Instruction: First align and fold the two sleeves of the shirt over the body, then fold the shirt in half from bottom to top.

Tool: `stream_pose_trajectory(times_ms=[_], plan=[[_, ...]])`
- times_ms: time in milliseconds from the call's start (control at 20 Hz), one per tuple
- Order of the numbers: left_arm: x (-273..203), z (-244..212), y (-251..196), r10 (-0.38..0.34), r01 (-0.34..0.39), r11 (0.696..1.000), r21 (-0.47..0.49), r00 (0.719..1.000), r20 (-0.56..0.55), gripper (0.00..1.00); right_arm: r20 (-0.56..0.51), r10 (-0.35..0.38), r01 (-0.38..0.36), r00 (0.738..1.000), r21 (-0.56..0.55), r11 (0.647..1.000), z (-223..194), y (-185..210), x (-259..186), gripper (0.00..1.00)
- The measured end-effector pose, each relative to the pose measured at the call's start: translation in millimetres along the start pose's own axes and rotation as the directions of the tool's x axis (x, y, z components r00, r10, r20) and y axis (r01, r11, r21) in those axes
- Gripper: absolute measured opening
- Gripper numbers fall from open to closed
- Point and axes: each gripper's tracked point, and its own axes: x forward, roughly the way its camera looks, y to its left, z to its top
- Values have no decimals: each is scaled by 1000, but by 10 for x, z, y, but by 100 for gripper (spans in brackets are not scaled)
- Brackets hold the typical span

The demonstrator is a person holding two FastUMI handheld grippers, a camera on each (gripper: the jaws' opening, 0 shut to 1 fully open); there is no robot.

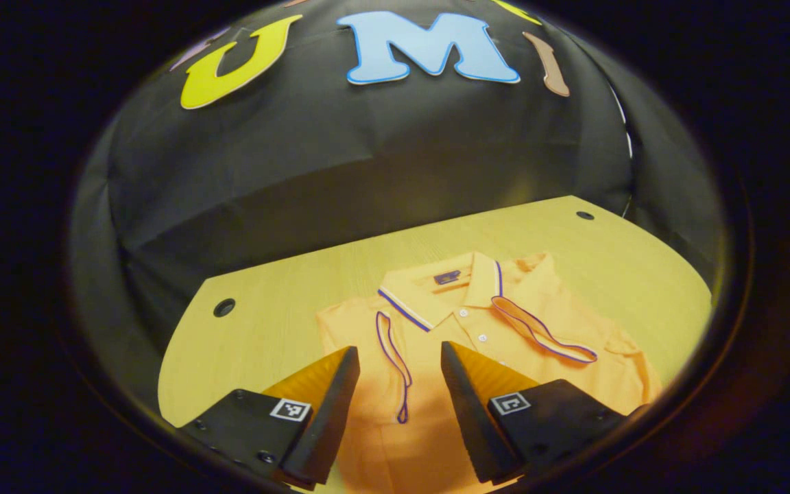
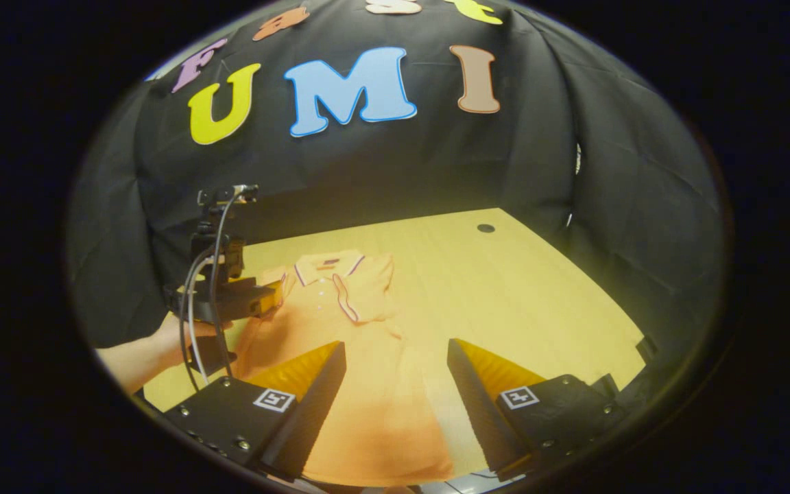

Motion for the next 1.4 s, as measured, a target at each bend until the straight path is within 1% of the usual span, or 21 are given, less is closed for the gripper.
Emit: stream_pose_trajectory(times_ms=[50,150,200,250,300,400,450,500,550,700,750,800,850,950,1100,1200,1350,1400], plan=[[-117,-5,-19,5,-5,1000,-10,1000,6,75,-1,11,-11,1000,-10,1000,-40,-15,0,93],[-353,-29,-72,11,-11,999,-37,1000,15,87,-3,29,-29,1000,-40,999,-114,-62,-32,93],[-478,-46,-100,12,-11,998,-56,1000,21,87,-2,36,-36,999,-61,998,-142,-92,-57,93],[-598,-90,-151,11,-9,997,-78,1000,25,83,0,45,-44,999,-80,996,-178,-122,-97,93],[-738,-124,-196,8,-5,995,-100,1000,30,87,4,55,-54,999,-101,993,-197,-138,-119,93],[-1012,-214,-282,17,-13,991,-133,999,32,87,10,77,-75,997,-134,988,-244,-142,-141,93],[-1146,-274,-306,28,-23,990,-137,999,35,84,15,93,-90,996,-144,985,-259,-135,-166,93],[-1260,-344,-321,39,-34,990,-138,999,33,87,20,107,-102,994,-153,983,-262,-133,-196,93],[-1362,-418,-325,51,-46,989,-140,998,32,87,24,120,-115,992,-158,981,-283,-132,-232,93],[-1687,-603,-362,68,-63,984,-165,997,26,92,25,166,-159,986,-173,972,-344,-84,-306,93],[-1779,-671,-353,78,-73,983,-169,997,25,99,21,172,-165,985,-184,969,-389,-87,-314,93],[-1873,-728,-359,85,-79,982,-173,996,24,100,18,172,-165,985,-197,966,-419,-93,-332,94],[-1961,-796,-375,88,-83,981,-177,996,19,97,14,172,-166,985,-208,964,-467,-97,-333,94],[-2124,-904,-376,92,-87,981,-174,996,18,100,2,174,-170,985,-221,960,-568,-86,-341,93],[-2298,-1083,-388,82,-81,984,-160,997,0,99,-28,166,-168,986,-224,960,-754,-61,-325,93],[-2422,-1209,-400,70,-71,984,-165,997,-16,97,-53,150,-158,987,-226,961,-896,-59,-310,93],[-2579,-1483,-371,62,-70,984,-161,997,-55,98,-101,125,-144,987,-211,967,-1129,-83,-252,93],[-2622,-1590,-345,64,-76,984,-161,995,-75,100,-117,110,-132,987,-205,970,-1279,-43,-259,94]])
